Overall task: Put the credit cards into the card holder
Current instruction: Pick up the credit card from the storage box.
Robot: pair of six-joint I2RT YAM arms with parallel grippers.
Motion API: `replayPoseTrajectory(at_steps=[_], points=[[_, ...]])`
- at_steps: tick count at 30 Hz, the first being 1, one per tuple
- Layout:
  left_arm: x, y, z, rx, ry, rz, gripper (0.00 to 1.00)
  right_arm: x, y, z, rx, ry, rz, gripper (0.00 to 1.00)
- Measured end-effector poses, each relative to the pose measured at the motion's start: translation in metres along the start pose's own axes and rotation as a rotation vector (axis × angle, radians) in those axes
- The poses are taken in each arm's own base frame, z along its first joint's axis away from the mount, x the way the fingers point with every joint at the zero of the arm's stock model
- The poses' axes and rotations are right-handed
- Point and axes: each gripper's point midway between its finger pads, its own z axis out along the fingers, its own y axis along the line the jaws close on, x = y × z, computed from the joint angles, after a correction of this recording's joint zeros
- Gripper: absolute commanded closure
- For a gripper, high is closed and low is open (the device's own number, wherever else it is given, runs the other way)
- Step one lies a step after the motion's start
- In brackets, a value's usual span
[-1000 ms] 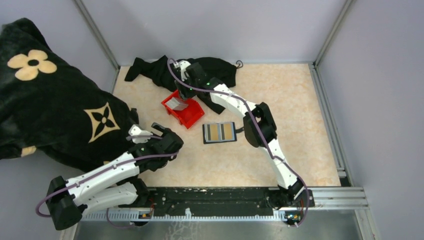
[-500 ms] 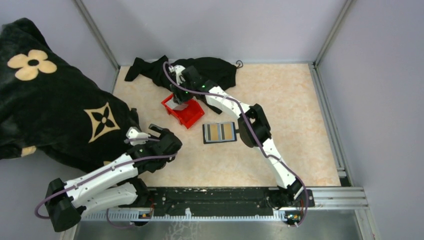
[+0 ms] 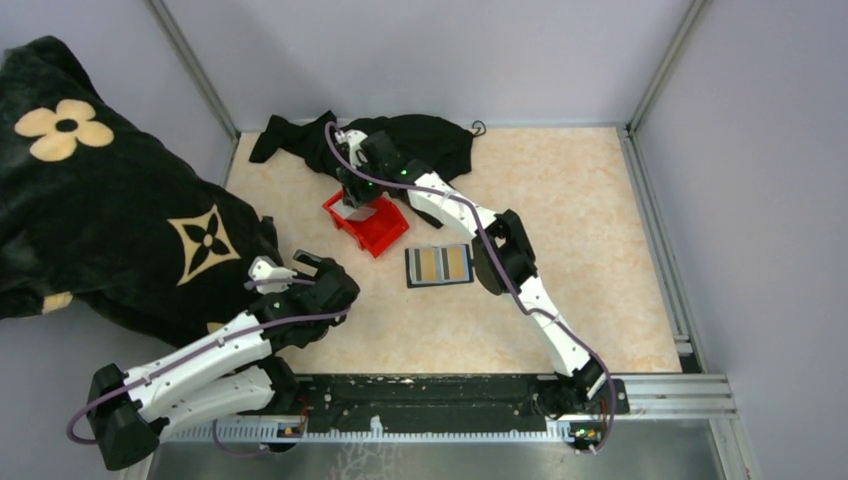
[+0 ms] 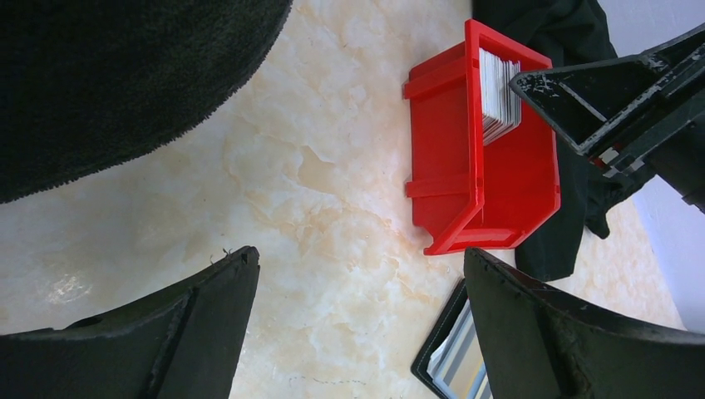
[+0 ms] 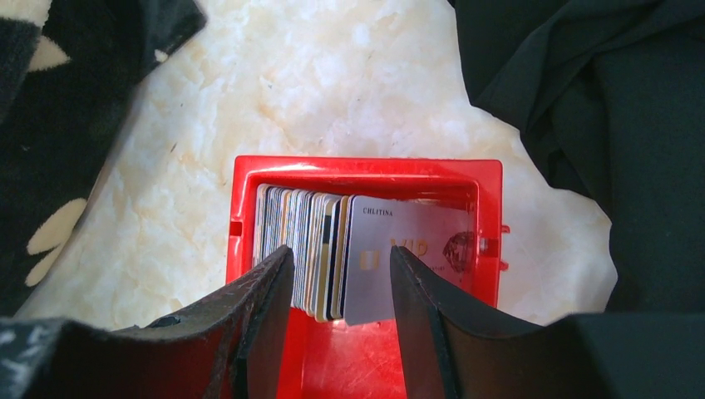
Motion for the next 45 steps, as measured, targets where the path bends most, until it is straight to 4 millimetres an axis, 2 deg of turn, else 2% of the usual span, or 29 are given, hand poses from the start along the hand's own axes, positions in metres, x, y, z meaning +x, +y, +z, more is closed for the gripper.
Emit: replayPoseTrajectory(at_steps=[5,9,18,45], points=[[-0.001,0.001,0.0,0.005,-0.001,0.005,0.02,0.012,-0.001,0.01,-0.009,0.021,0.021,0.53],[-0.001,0.001,0.0,0.008,-0.001,-0.001,0.02,0.012,-0.001,0.011,-0.016,0.017,0.034,0.54],[-0.001,0.002,0.002,0.011,-0.004,0.002,0.03,0.011,-0.002,0.01,-0.04,0.018,0.082,0.65],[0.0,-0.007,0.005,0.035,-0.004,-0.01,0.03,0.008,0.004,0.009,-0.067,0.013,0.111,0.75]])
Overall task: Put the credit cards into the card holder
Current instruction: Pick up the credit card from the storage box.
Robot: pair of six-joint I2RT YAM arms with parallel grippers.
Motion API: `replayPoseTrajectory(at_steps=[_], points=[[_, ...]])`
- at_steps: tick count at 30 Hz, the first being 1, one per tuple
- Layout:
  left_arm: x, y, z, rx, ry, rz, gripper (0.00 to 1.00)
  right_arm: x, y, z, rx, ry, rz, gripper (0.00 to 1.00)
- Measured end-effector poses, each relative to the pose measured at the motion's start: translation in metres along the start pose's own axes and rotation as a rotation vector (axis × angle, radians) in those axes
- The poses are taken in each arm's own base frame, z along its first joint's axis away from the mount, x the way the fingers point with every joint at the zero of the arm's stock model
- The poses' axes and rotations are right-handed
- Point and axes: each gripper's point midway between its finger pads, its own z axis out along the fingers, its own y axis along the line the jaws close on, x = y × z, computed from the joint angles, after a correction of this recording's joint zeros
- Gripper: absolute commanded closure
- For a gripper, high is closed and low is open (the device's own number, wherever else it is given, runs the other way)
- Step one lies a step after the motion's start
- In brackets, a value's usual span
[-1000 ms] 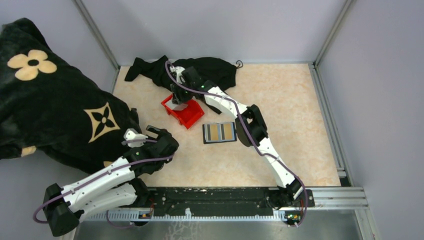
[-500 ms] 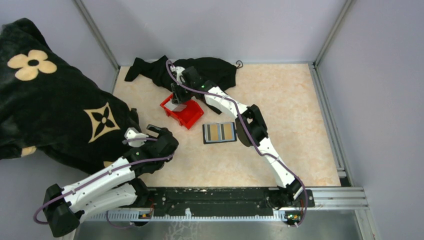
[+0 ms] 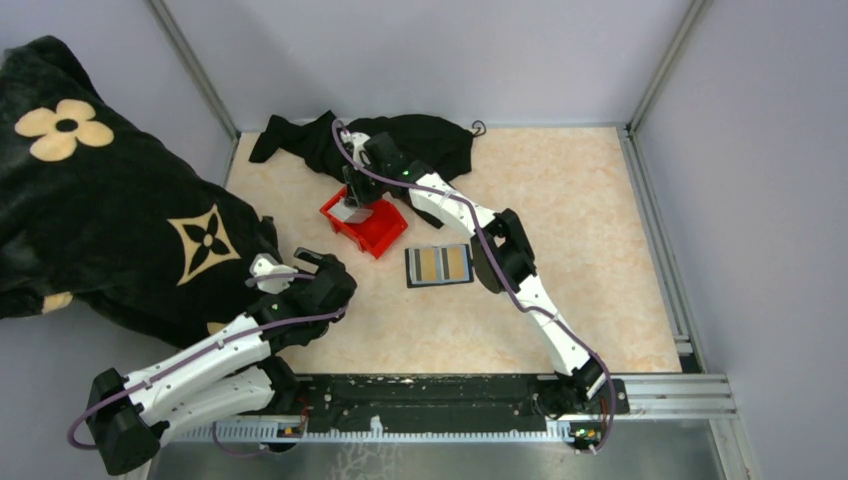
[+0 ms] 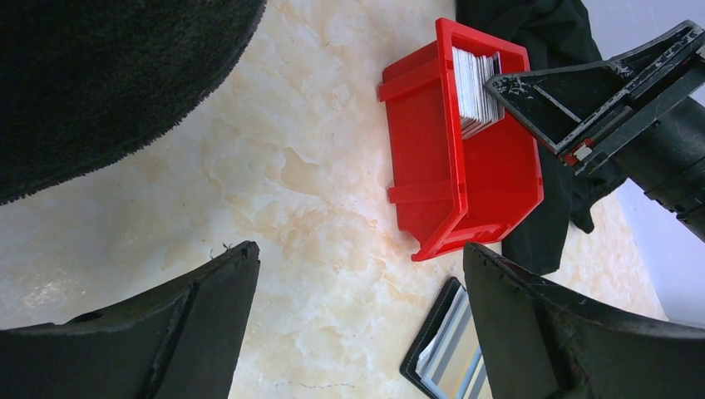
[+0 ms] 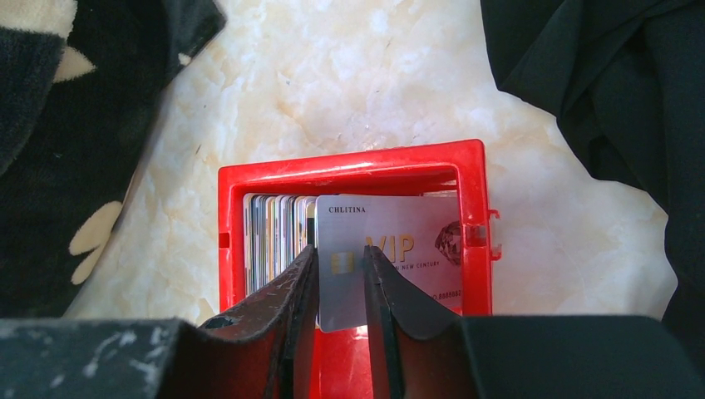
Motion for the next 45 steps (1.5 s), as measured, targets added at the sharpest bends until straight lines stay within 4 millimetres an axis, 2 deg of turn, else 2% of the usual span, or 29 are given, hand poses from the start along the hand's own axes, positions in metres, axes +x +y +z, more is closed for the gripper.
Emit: replayPoseTrajectory(at_steps=[14,23,26,30,37,41,45], points=[[0.002,-0.001,0.0,0.004,0.01,0.009,0.03,-0.011,0.005,-0.009,0.003,-0.021,-0.008,0.8],[0.001,-0.004,0.001,0.011,0.01,0.002,0.01,-0.011,-0.011,-0.013,0.094,-0.026,-0.032,1.0],[0.002,-0.007,0.001,0.019,0.01,-0.001,0.0,-0.012,-0.019,-0.02,0.149,-0.031,-0.052,1.0],[0.005,-0.012,0.003,0.053,0.009,0.009,0.0,-0.015,-0.027,-0.035,0.215,-0.043,-0.083,1.0],[0.003,-0.032,0.001,0.156,0.0,0.02,0.0,-0.013,-0.022,-0.06,0.26,-0.06,-0.129,1.0],[0.002,-0.043,-0.001,0.214,-0.004,0.037,0.0,-0.019,-0.017,-0.082,0.278,-0.093,-0.146,1.0],[0.005,-0.06,-0.008,0.305,0.022,0.084,0.0,-0.028,-0.005,-0.116,0.292,-0.138,-0.156,1.0]])
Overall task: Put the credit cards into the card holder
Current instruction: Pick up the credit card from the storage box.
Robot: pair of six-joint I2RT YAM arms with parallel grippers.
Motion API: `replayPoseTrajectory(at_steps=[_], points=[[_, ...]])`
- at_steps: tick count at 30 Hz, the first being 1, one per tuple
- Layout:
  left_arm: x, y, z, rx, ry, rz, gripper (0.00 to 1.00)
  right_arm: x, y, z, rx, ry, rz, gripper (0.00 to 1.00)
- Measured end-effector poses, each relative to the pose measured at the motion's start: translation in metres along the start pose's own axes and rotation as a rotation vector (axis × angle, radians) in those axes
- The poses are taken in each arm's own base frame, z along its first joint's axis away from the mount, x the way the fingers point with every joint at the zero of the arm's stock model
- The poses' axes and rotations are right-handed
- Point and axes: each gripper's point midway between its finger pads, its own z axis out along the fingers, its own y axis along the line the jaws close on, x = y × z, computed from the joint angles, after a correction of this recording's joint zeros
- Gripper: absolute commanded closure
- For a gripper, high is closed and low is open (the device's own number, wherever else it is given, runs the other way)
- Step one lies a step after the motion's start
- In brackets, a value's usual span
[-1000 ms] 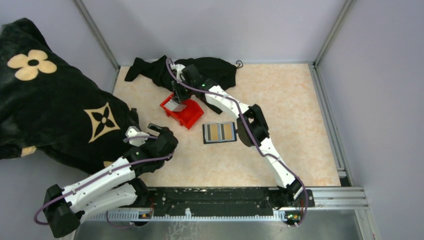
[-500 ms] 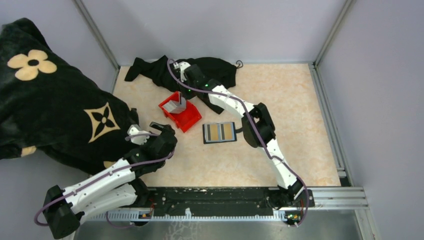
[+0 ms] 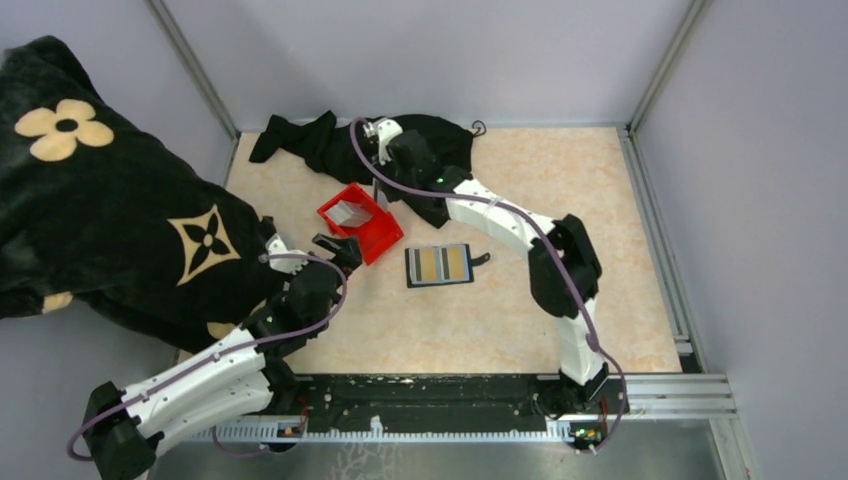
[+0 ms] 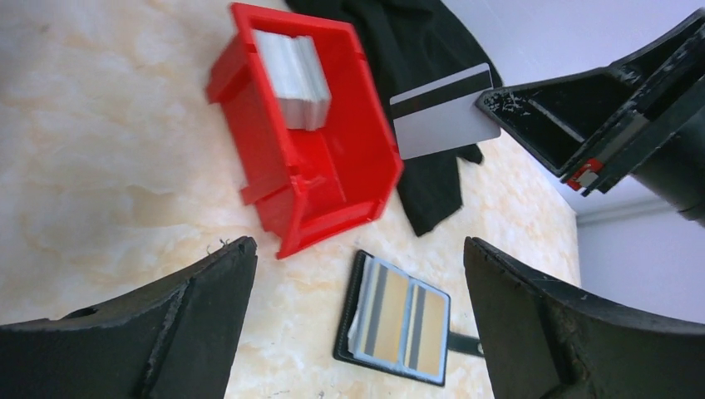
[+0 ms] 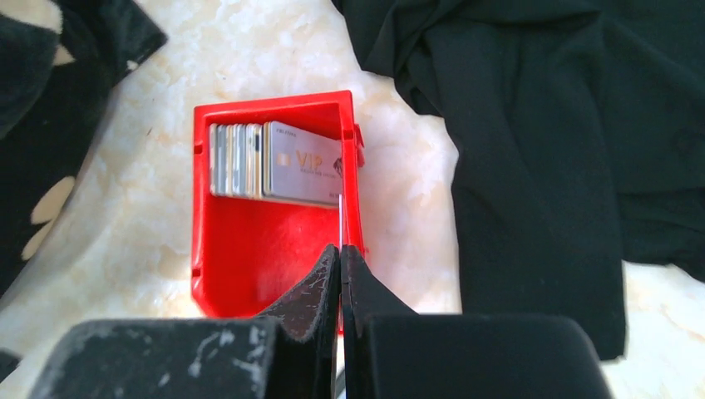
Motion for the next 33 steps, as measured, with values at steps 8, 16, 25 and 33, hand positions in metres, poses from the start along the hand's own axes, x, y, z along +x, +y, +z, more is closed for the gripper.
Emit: replayPoseTrajectory(at_steps=[8,16,25,33], points=[[0.009,-0.05,-0.014,0.27,0.101,0.117,0.01,-0.016,0.02,-0.109,-0.023,-0.088,0.007,1.0],[0.037,-0.088,-0.041,0.582,0.253,0.296,0.01,0.023,0.038,-0.201,-0.133,-0.1,0.097,1.0],[0.097,-0.1,-0.073,0.885,0.523,0.497,0.06,0.109,0.056,-0.234,-0.244,0.056,0.197,1.0],[0.112,-0.099,-0.098,1.058,0.646,0.549,0.12,0.118,0.059,-0.251,-0.344,0.062,0.279,1.0]])
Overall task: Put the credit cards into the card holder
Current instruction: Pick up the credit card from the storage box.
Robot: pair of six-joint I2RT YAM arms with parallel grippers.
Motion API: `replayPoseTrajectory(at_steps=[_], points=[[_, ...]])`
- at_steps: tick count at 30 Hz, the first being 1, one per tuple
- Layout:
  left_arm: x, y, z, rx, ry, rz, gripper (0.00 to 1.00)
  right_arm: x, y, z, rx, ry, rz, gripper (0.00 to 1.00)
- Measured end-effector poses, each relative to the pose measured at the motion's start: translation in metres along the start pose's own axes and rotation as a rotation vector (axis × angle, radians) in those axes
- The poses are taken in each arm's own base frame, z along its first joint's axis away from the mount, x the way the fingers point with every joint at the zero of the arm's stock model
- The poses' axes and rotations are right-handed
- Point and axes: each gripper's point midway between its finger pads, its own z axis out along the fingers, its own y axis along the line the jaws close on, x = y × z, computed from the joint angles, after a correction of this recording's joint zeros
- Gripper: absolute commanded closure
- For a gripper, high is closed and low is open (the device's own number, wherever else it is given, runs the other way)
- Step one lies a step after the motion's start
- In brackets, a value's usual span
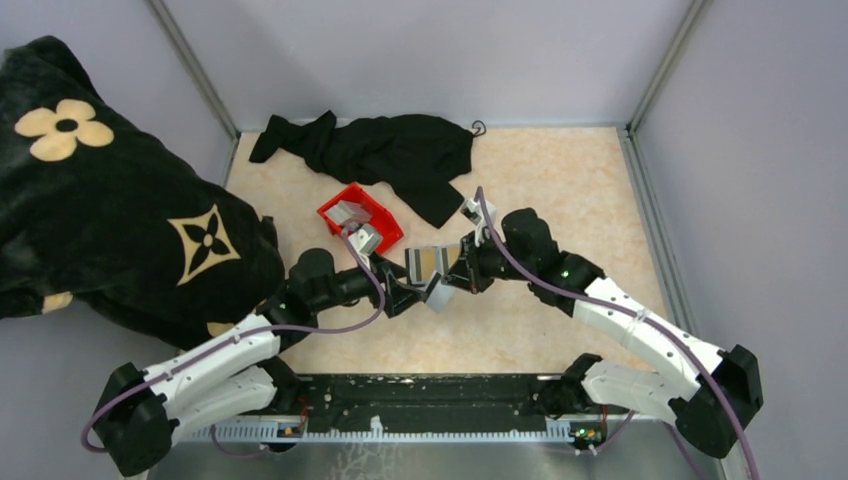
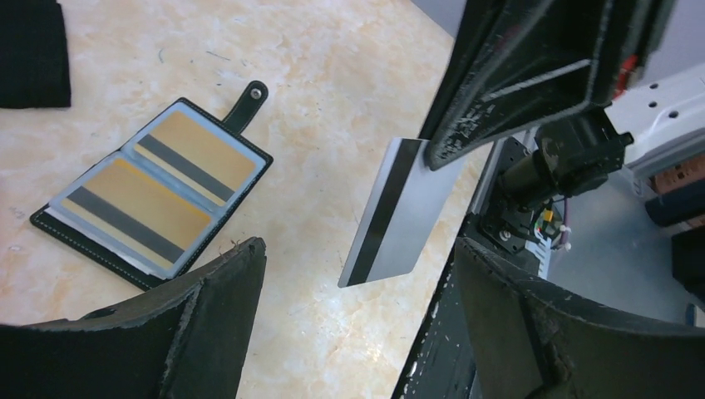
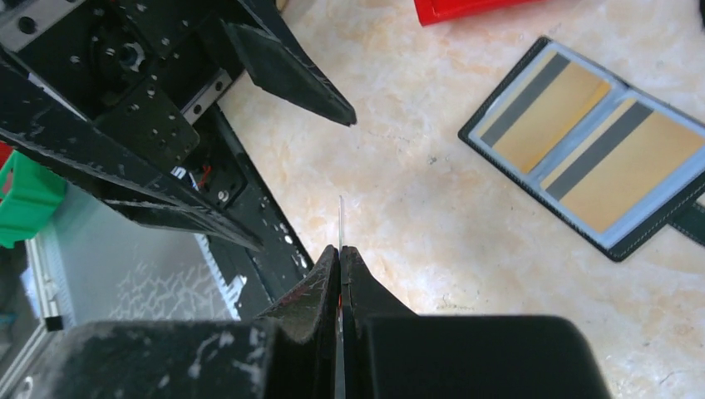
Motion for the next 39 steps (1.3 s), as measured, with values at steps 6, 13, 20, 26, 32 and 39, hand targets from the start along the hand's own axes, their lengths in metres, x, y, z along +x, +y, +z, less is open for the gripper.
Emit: replayPoseTrajectory(at_steps=[6,13,20,26,32,39], points=[[0.008,-0.001,0.003,0.06,0.043,-0.003,0.19,0.012,-0.004,0.004,-0.065,0.038,0.064,1.0],[0.023,0.004,0.013,0.117,0.117,-0.041,0.33,0.017,0.007,0.008,-0.159,0.068,0.096,1.0],[0.026,-0.002,0.015,0.184,0.145,-0.067,0.46,0.016,0.007,0.011,-0.203,0.071,0.121,1.0],[0.027,-0.008,0.015,0.235,0.153,-0.078,0.61,0.014,0.006,0.017,-0.233,0.072,0.141,1.0],[0.033,-0.011,0.014,0.266,0.181,-0.096,0.64,0.013,0.001,0.021,-0.238,0.069,0.165,1.0],[0.032,-0.012,0.014,0.271,0.181,-0.099,1.0,0.008,-0.005,0.02,-0.238,0.054,0.172,1.0]])
